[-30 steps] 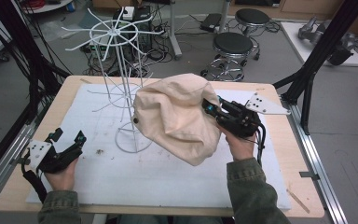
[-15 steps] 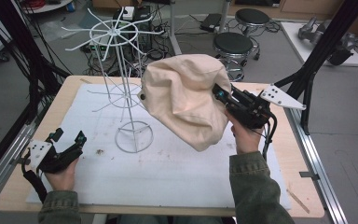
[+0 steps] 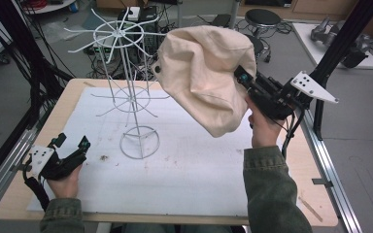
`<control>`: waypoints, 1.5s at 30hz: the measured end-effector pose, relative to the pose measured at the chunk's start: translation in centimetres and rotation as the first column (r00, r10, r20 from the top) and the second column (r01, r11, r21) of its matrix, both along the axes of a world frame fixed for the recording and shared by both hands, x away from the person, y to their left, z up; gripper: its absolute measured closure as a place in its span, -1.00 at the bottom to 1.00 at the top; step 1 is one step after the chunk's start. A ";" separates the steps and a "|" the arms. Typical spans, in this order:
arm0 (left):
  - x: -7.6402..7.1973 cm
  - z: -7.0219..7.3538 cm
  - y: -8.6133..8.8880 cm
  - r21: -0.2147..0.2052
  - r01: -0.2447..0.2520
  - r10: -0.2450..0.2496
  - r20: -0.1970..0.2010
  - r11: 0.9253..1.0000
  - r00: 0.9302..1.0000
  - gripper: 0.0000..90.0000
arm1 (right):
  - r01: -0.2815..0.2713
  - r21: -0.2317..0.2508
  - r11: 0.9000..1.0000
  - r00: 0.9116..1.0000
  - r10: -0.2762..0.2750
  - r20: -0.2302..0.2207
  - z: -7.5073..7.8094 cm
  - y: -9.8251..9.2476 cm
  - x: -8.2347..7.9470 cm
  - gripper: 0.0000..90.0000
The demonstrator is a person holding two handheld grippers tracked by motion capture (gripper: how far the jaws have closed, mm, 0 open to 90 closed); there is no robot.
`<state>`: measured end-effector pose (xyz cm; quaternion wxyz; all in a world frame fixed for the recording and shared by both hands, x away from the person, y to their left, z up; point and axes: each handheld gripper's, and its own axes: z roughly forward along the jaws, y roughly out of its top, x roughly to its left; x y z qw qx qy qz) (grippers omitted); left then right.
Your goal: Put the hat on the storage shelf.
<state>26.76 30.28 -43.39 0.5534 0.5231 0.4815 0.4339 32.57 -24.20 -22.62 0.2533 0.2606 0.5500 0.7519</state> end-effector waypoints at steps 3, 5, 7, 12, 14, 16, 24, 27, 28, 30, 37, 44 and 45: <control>0.0 0.0 0.0 -0.005 0.000 0.000 0.005 1.000 1.000 -0.50 | 0.008 0.016 1.000 1.000 -0.008 0.011 0.8 0.1 0.2 0.68; 0.0 0.0 0.1 -0.007 -0.001 0.001 0.003 1.000 1.000 -0.50 | 0.010 0.020 1.000 1.000 -0.010 0.013 1.2 0.2 0.4 0.68; 0.0 0.0 0.1 -0.008 -0.004 0.004 0.003 1.000 1.000 -0.50 | 0.012 0.022 1.000 1.000 -0.012 0.020 1.6 0.3 0.6 0.68; 0.0 0.0 0.0 -0.007 0.001 -0.001 0.006 1.000 1.000 -0.50 | 0.024 0.045 0.999 0.999 -0.025 0.021 2.2 0.6 1.1 0.68; 0.0 0.0 0.0 -0.009 0.003 -0.003 0.006 1.000 1.000 -0.50 | 0.008 0.080 0.997 1.000 -0.008 0.010 2.4 0.8 1.4 0.67; 0.0 0.0 0.0 -0.012 0.002 -0.002 0.004 1.000 1.000 -0.50 | 0.005 0.100 0.995 1.000 -0.006 0.012 2.6 1.0 1.7 0.67; -0.3 0.0 0.0 -0.025 0.003 -0.003 0.005 1.000 1.000 -0.50 | -0.010 0.142 0.990 1.000 0.011 -0.005 3.6 2.1 2.8 0.67; -0.3 0.0 0.0 -0.034 0.009 -0.009 0.004 0.999 1.000 -0.50 | -0.026 0.148 0.989 0.999 0.030 -0.020 3.7 2.5 3.4 0.67; -0.3 -0.1 -0.1 -0.036 0.013 -0.013 0.004 0.999 1.000 -0.50 | -0.024 0.150 0.988 0.999 0.028 -0.024 3.7 2.7 3.5 0.67; -0.3 -0.1 -0.2 -0.034 0.017 -0.016 0.001 0.999 1.000 -0.50 | -0.023 0.156 0.988 0.999 0.028 -0.030 3.8 3.0 3.8 0.67; -0.3 0.0 -0.1 -0.043 0.018 -0.018 0.006 0.999 1.000 -0.50 | -0.027 0.152 0.988 0.998 0.036 -0.055 4.0 4.6 4.6 0.65; -0.4 -0.1 0.0 -0.046 0.020 -0.020 0.001 0.999 1.000 -0.50 | -0.034 0.135 0.990 0.997 0.042 -0.061 4.0 6.1 5.1 0.65; -0.4 -0.1 -0.1 -0.050 0.018 -0.018 0.003 0.999 1.000 -0.50 | -0.036 0.131 0.991 0.997 0.045 -0.062 4.0 6.2 5.1 0.64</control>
